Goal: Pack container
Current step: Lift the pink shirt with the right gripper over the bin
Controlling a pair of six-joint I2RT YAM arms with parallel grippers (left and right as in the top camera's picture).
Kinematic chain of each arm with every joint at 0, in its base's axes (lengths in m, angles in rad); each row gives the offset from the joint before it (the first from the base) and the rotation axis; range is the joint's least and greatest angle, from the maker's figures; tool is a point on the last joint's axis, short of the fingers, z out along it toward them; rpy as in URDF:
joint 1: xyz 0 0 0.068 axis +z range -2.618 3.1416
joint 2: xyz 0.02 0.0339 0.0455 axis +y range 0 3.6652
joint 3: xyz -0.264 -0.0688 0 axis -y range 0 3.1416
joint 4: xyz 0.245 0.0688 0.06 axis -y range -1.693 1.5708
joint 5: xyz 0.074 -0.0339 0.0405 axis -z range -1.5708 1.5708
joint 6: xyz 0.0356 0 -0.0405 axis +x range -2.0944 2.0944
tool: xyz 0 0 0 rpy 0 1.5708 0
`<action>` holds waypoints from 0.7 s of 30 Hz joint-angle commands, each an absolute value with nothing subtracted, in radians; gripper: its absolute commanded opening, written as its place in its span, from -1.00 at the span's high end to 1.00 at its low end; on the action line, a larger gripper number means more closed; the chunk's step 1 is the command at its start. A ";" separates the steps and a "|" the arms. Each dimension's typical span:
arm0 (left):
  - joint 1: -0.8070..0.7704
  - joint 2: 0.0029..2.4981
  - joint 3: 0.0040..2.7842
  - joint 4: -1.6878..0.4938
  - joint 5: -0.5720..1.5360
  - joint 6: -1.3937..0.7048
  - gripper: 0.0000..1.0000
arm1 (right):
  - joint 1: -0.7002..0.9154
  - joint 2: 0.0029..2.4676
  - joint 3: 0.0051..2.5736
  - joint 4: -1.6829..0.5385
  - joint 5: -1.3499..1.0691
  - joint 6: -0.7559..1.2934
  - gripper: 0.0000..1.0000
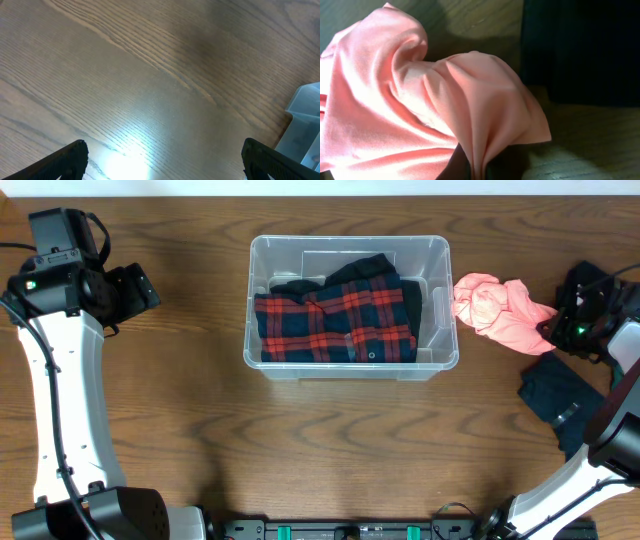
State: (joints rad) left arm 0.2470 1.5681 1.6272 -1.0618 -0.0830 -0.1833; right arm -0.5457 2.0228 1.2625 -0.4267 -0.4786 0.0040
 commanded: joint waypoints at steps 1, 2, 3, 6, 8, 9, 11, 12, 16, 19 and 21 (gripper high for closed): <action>0.252 1.570 1.626 -1.060 -0.098 -0.178 -0.96 | -0.536 2.011 1.283 -0.430 -0.509 0.052 0.97; 0.252 1.570 1.626 -1.060 -0.098 -0.178 -0.96 | -0.536 1.995 1.286 -0.431 -0.525 0.052 0.98; 0.252 1.570 1.626 -1.060 -0.098 -0.178 -0.96 | -0.536 1.976 1.291 -0.435 -0.536 0.056 0.97; 0.252 1.570 1.626 -1.060 -0.098 -0.178 -0.96 | -0.536 1.912 1.311 -0.443 -0.567 0.074 0.98; 0.252 1.570 1.626 -1.060 -0.098 -0.178 -0.96 | -0.535 1.857 1.335 -0.460 -0.603 0.075 0.98; 0.252 1.570 1.626 -1.060 -0.098 -0.178 -0.96 | -0.535 1.833 1.347 -0.468 -0.617 0.078 0.98; 0.252 1.570 1.626 -1.061 -0.098 -0.178 -0.96 | -0.533 1.778 1.375 -0.492 -0.626 0.094 0.98; 0.252 1.570 1.626 -1.061 -0.098 -0.178 -0.96 | -0.531 1.754 1.390 -0.504 -0.626 0.094 0.98; 0.252 1.570 1.626 -1.061 -0.098 -0.178 -0.96 | -0.514 1.649 1.448 -0.546 -0.625 0.093 0.98; 0.252 1.570 1.626 -1.060 -0.097 -0.178 -0.96 | -0.489 1.581 1.489 -0.539 -0.626 0.113 0.98; 0.252 1.570 1.626 -1.061 -0.097 -0.178 -0.96 | -0.462 1.547 1.515 -0.527 -0.626 0.141 0.99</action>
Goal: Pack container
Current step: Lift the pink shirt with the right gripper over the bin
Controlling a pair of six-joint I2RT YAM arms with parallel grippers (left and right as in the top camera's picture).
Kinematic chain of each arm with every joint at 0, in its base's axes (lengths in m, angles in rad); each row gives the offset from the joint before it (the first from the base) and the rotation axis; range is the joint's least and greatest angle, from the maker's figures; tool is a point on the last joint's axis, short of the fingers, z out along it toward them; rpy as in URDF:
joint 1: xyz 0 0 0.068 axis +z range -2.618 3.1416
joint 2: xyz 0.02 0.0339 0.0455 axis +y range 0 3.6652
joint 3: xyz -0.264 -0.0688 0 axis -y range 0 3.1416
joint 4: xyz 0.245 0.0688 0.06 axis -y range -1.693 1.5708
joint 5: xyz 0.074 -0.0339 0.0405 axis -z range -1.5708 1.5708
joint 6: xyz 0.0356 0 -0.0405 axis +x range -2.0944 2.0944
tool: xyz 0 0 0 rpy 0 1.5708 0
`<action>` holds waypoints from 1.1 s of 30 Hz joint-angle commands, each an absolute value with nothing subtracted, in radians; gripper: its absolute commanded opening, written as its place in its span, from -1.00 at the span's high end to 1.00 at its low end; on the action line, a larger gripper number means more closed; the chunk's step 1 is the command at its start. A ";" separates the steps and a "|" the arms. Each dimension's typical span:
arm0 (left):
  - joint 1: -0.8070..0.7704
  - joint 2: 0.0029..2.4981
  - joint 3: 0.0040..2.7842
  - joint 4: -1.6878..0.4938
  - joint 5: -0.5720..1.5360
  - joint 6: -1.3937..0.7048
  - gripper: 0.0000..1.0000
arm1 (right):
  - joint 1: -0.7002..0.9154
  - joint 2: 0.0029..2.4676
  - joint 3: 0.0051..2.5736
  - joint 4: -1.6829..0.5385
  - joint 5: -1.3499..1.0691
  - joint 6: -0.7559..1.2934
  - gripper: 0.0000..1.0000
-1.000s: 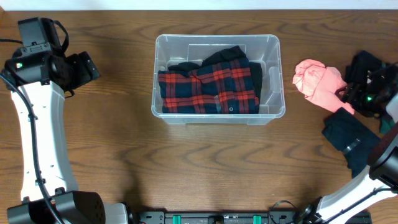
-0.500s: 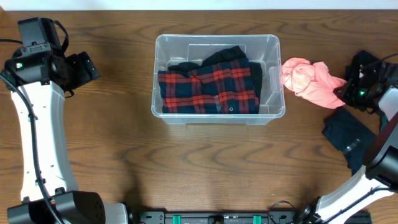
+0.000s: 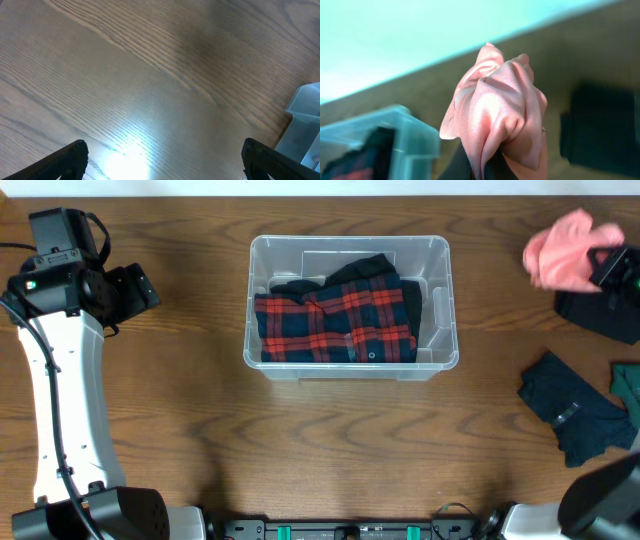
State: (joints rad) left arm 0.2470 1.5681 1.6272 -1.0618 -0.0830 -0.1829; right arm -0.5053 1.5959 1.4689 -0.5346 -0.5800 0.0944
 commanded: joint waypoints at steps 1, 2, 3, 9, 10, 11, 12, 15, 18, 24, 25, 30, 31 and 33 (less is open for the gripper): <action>0.252 1.570 1.626 -1.061 -0.097 -0.178 -0.96 | -0.445 1.534 1.527 -0.520 -0.625 0.157 0.98; 0.252 1.570 1.626 -1.061 -0.097 -0.178 -0.96 | -0.424 1.522 1.539 -0.506 -0.626 0.177 0.98; 0.252 1.570 1.626 -1.061 -0.097 -0.178 -0.96 | -0.403 1.512 1.547 -0.490 -0.626 0.196 0.98; 0.252 1.570 1.626 -1.073 -0.098 -0.178 -0.96 | -0.233 1.491 1.557 -0.337 -0.634 0.317 0.98; 0.252 1.570 1.626 -1.073 -0.098 -0.178 -0.96 | -0.191 1.497 1.557 -0.312 -0.630 0.327 0.98; 0.252 1.570 1.626 -1.073 -0.097 -0.178 -0.96 | -0.158 1.502 1.557 -0.292 -0.627 0.337 0.98; 0.252 1.570 1.626 -1.073 -0.097 -0.178 -0.96 | -0.125 1.508 1.557 -0.273 -0.623 0.347 0.98; 0.252 1.570 1.626 -1.073 -0.090 -0.179 -0.96 | -0.010 1.542 1.557 -0.208 -0.590 0.367 0.98; 0.252 1.570 1.626 -1.073 -0.086 -0.190 -0.96 | 0.087 1.586 1.557 -0.138 -0.587 0.371 0.98; 0.252 1.570 1.626 -1.074 -0.086 -0.190 -0.96 | 0.245 1.726 1.557 0.014 -0.564 0.438 0.98; 0.252 1.570 1.626 -1.076 -0.086 -0.190 -0.96 | 0.263 1.755 1.557 0.035 -0.565 0.455 0.98; 0.252 1.570 1.626 -1.076 -0.086 -0.190 -0.96 | 0.311 1.877 1.557 0.115 -0.597 0.532 0.97; 0.252 1.570 1.626 -1.076 -0.086 -0.190 -0.96 | 0.316 1.896 1.557 0.127 -0.612 0.545 0.98; 0.252 1.570 1.626 -1.076 -0.086 -0.190 -0.96 | 0.325 1.932 1.557 0.141 -0.638 0.564 0.98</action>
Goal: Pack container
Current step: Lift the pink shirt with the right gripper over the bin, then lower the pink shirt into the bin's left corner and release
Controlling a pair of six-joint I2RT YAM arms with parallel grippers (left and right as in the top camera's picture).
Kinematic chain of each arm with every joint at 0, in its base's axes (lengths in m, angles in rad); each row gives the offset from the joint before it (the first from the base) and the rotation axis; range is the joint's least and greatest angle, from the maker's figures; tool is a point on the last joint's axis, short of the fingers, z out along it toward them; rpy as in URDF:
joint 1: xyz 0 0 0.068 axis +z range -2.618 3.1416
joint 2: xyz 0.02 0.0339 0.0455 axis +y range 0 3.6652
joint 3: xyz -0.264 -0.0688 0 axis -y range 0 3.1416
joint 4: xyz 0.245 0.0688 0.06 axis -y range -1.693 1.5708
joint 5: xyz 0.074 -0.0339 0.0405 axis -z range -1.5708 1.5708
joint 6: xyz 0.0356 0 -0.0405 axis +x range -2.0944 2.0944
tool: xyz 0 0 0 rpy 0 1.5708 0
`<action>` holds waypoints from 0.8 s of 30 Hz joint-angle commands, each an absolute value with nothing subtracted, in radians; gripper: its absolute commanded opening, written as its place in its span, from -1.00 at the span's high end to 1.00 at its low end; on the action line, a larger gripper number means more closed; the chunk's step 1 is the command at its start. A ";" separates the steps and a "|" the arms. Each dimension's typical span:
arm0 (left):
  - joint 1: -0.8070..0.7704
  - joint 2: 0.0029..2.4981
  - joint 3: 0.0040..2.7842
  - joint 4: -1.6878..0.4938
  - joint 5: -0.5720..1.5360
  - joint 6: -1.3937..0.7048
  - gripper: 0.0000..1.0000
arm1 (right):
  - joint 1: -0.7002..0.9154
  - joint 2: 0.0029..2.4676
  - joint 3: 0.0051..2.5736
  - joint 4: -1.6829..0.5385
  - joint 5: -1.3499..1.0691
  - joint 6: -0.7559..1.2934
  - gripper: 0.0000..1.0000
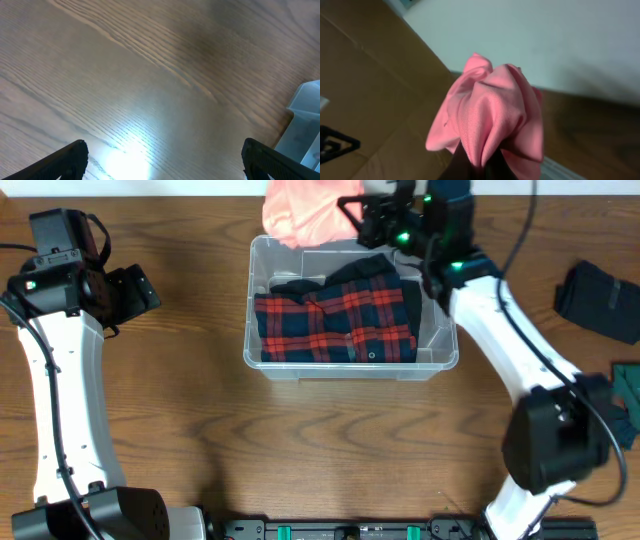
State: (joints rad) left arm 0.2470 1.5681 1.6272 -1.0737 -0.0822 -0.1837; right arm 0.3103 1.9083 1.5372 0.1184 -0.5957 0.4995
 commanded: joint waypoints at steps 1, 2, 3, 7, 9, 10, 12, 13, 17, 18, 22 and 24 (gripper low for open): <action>0.252 1.570 1.626 -1.076 -0.086 -0.190 -0.96 | 0.329 1.948 1.557 0.142 -0.648 0.572 0.98; 0.252 1.570 1.626 -1.076 -0.086 -0.190 -0.96 | 0.334 1.961 1.557 0.142 -0.659 0.572 0.98; 0.252 1.570 1.626 -1.076 -0.086 -0.190 -0.96 | 0.337 1.970 1.557 0.140 -0.664 0.572 0.98; 0.252 1.570 1.626 -1.076 -0.086 -0.190 -0.96 | 0.353 1.999 1.557 0.099 -0.670 0.572 0.98; 0.252 1.570 1.626 -1.076 -0.086 -0.190 -0.96 | 0.359 2.007 1.557 0.080 -0.671 0.569 0.98; 0.252 1.570 1.626 -1.076 -0.086 -0.190 -0.96 | 0.361 2.008 1.557 0.070 -0.671 0.568 0.98; 0.252 1.570 1.626 -1.076 -0.086 -0.190 -0.96 | 0.363 2.010 1.557 0.034 -0.671 0.559 0.97; 0.252 1.570 1.626 -1.076 -0.086 -0.190 -0.96 | 0.363 2.010 1.557 0.011 -0.671 0.548 0.98; 0.252 1.570 1.626 -1.076 -0.086 -0.190 -0.96 | 0.365 2.013 1.557 -0.112 -0.629 0.495 0.97; 0.252 1.570 1.626 -1.076 -0.086 -0.190 -0.96 | 0.365 2.014 1.557 -0.132 -0.616 0.491 0.98; 0.252 1.570 1.626 -1.076 -0.086 -0.190 -0.96 | 0.356 2.015 1.557 -0.168 -0.569 0.469 0.26; 0.252 1.570 1.626 -1.076 -0.086 -0.190 -0.96 | 0.347 2.014 1.557 -0.164 -0.565 0.462 0.00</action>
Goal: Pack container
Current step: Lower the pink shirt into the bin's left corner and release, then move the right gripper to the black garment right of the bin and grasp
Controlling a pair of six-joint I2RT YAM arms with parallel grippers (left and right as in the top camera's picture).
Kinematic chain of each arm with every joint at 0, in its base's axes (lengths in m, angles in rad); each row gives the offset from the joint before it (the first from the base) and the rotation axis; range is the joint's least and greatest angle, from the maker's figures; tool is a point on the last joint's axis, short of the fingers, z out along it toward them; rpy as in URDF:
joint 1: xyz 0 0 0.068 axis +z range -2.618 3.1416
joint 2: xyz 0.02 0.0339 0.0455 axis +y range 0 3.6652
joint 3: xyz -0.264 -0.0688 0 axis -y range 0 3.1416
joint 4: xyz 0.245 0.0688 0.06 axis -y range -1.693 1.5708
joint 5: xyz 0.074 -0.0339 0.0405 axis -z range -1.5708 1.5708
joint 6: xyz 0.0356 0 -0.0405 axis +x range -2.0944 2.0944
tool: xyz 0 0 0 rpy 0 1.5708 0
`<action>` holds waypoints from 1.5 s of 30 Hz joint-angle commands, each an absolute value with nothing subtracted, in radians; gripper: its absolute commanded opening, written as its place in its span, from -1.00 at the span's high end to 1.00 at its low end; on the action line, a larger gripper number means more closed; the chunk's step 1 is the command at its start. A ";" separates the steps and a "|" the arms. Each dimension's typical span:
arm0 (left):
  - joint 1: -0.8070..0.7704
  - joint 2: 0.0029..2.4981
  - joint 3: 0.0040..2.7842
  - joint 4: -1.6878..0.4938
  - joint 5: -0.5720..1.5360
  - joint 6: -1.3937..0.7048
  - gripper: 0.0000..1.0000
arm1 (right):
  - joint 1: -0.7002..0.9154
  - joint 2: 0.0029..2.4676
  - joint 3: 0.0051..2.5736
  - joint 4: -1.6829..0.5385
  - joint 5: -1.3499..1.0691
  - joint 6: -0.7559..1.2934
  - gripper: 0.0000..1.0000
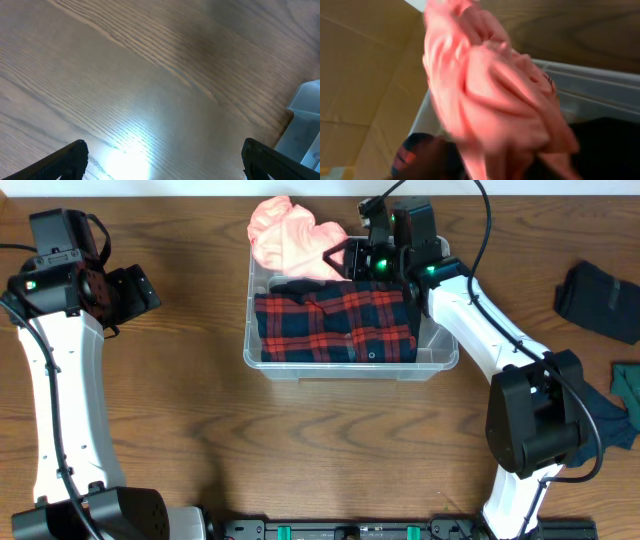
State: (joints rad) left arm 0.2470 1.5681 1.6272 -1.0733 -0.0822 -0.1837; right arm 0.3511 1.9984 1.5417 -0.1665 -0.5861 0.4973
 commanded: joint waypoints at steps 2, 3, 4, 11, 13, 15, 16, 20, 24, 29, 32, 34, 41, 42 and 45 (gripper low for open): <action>0.252 1.570 1.626 -1.076 -0.086 -0.190 -0.96 | 0.332 2.014 1.557 -0.164 -0.565 0.449 -0.07; 0.252 1.570 1.626 -1.077 -0.086 -0.190 -0.96 | 0.321 2.014 1.557 -0.165 -0.565 0.447 -0.07; 0.252 1.570 1.626 -1.077 -0.086 -0.190 -0.96 | 0.313 2.013 1.557 -0.165 -0.568 0.447 -0.08; 0.252 1.570 1.626 -1.083 -0.060 -0.190 -0.96 | 0.248 1.995 1.618 -0.207 -0.677 0.371 -0.29; 0.252 1.570 1.626 -1.083 -0.060 -0.190 -0.96 | 0.238 1.992 1.664 -0.255 -0.700 0.326 -0.29; 0.252 1.570 1.626 -1.083 -0.060 -0.190 -0.96 | 0.238 1.992 1.711 -0.305 -0.716 0.285 -0.27; 0.252 1.570 1.626 -1.083 -0.060 -0.190 -0.96 | 0.242 1.992 1.736 -0.336 -0.715 0.265 -0.24; 0.252 1.570 1.626 -1.083 -0.060 -0.190 -0.96 | 0.270 1.992 1.794 -0.427 -0.706 0.186 -0.13; 0.252 1.570 1.626 -1.083 -0.060 -0.190 -0.96 | 0.271 1.988 1.820 -0.502 -0.696 0.167 0.04; 0.252 1.570 1.626 -1.083 -0.060 -0.189 -0.96 | 0.188 1.946 1.832 -0.650 -0.664 0.167 -0.04; 0.252 1.570 1.626 -1.083 -0.060 -0.189 -0.96 | 0.089 1.910 1.832 -0.755 -0.609 0.167 -0.11; 0.252 1.570 1.626 -1.083 -0.060 -0.189 -0.96 | 0.019 1.895 1.832 -0.807 -0.589 0.166 -0.14; 0.252 1.570 1.626 -1.083 -0.060 -0.189 -0.96 | -0.285 1.885 1.830 -0.966 -0.538 0.121 -0.35; 0.252 1.570 1.626 -1.083 -0.060 -0.189 -0.96 | -0.325 1.886 1.829 -0.982 -0.538 0.111 -0.36; 0.252 1.570 1.626 -1.083 -0.060 -0.190 -0.96 | -0.461 1.886 1.828 -1.019 -0.532 0.086 -0.45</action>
